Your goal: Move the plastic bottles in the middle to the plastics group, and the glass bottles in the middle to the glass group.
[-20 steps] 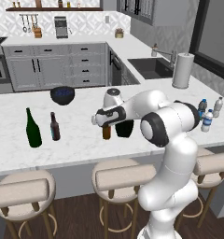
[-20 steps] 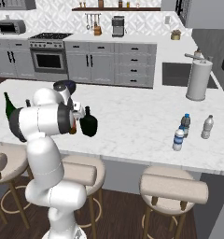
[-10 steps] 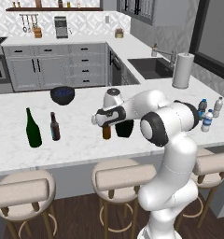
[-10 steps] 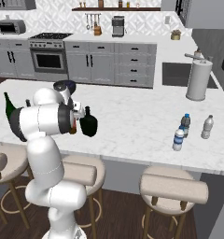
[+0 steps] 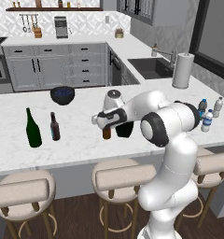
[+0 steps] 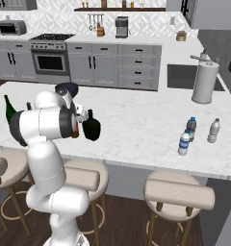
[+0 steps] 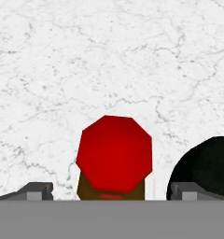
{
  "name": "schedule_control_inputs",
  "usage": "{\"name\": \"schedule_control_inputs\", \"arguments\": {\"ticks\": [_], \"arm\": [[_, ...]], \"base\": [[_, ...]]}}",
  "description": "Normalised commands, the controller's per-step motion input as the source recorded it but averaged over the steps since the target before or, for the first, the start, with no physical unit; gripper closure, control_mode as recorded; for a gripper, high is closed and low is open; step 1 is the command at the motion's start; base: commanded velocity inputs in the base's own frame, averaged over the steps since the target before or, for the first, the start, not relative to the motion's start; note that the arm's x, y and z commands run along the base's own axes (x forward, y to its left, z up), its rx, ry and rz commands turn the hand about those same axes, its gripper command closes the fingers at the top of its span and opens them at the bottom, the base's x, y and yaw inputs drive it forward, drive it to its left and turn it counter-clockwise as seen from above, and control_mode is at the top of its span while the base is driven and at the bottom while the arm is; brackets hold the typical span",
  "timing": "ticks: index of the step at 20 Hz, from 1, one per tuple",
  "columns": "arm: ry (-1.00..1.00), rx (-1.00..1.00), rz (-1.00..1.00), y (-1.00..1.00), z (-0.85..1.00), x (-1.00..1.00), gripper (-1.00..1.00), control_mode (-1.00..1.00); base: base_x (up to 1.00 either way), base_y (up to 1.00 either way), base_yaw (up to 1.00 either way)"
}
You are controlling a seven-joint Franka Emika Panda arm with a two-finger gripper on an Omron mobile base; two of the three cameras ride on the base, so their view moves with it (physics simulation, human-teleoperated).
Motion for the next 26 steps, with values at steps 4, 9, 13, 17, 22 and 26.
{"name": "schedule_control_inputs", "arguments": {"ticks": [4,9,13,17,22,26], "arm": [[-0.07,0.00,0.00,0.00,-0.03,0.00,-1.00,-1.00],[-0.04,0.00,0.00,0.00,0.00,0.00,-1.00,-1.00],[-0.05,0.00,0.00,0.00,-0.03,0.00,-1.00,-1.00],[-0.05,0.00,0.00,0.00,-0.05,0.01,-1.00,-1.00],[-0.04,0.00,0.00,0.00,-0.03,0.00,-1.00,-1.00],[0.00,0.00,0.00,0.00,0.00,0.00,1.00,-1.00]], "base": [[0.00,0.00,0.00],[0.00,0.00,0.00],[0.00,0.00,0.00],[0.00,0.00,0.00],[0.00,0.00,0.00],[0.00,0.00,0.00]]}}
